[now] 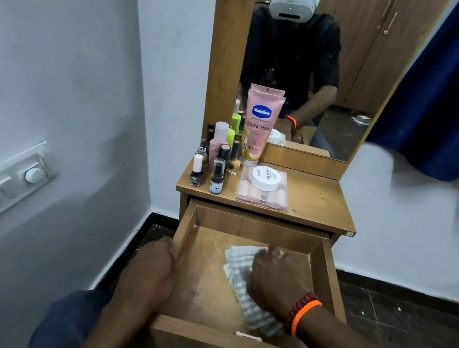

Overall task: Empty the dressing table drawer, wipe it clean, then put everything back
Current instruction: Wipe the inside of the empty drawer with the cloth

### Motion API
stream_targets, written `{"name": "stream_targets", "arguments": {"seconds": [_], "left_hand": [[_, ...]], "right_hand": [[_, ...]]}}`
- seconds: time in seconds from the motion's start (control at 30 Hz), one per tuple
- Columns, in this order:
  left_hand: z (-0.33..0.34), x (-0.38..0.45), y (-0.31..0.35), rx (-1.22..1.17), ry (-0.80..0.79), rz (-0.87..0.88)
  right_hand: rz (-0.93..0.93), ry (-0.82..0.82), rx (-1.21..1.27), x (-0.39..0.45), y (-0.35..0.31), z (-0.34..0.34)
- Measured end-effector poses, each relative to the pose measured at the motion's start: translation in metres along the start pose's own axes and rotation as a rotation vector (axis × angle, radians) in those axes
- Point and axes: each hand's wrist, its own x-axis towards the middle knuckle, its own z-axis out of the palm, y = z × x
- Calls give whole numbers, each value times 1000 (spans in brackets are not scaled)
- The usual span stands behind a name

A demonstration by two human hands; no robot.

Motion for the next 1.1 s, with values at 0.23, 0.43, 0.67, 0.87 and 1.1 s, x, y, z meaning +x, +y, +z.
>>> {"name": "stream_targets", "arguments": {"seconds": [0.23, 0.43, 0.67, 0.87, 1.1], "left_hand": [[0, -2, 0, -19, 13, -21], [2, -2, -1, -36, 35, 33], [0, -1, -3, -99, 55, 19], [1, 1, -4, -127, 41, -6], [2, -3, -1, -22, 36, 17]], "right_hand": [[97, 218, 73, 16, -16, -2], [-9, 166, 119, 31, -21, 13], [-220, 194, 223, 60, -72, -2], [-290, 209, 342, 73, -74, -3], [-523, 177, 274, 43, -46, 2]]}}
